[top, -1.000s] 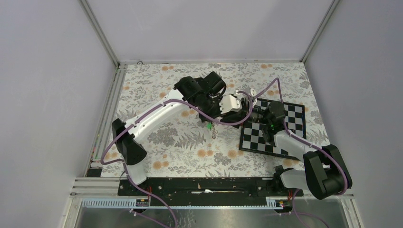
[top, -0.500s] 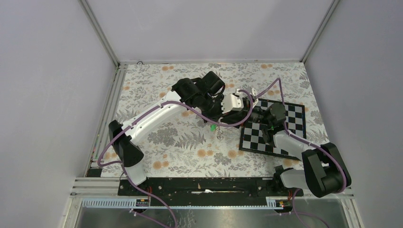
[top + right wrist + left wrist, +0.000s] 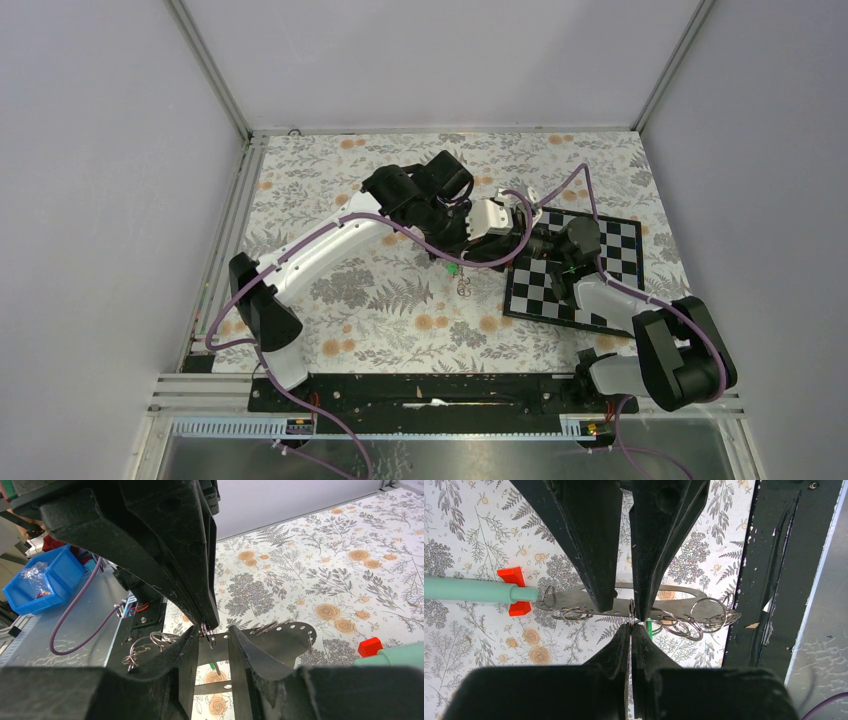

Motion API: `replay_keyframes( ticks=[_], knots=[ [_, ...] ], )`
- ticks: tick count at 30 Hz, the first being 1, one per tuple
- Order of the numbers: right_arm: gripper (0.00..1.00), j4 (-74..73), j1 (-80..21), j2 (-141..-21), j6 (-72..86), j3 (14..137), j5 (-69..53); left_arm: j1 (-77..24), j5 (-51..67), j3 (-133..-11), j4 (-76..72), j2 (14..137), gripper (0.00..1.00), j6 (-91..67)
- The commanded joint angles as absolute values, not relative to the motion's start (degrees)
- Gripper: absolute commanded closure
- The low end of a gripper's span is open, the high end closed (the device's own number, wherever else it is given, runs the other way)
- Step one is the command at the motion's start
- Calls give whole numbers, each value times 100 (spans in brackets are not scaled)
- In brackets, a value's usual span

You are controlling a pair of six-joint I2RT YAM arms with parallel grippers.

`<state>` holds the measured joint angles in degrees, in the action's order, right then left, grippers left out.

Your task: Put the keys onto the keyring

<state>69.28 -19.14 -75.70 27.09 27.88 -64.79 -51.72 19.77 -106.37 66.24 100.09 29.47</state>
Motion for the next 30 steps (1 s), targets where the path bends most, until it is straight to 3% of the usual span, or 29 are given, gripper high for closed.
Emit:
replay_keyframes(
  ticks=[1, 17, 30],
  knots=[
    [66, 7304, -1959, -7590, 2724, 2891, -6662, -5187, 2198, -10771, 6373, 9764, 100, 2883],
    [72, 7301, -2013, -7572, 2769, 2944, -6668, -5190, 2265, -10770, 6379, 9815, 100, 2851],
    [90, 7279, -2033, -7547, 2793, 2977, -6671, -5194, 2314, -10789, 6373, 9870, 100, 2830]
  ],
)
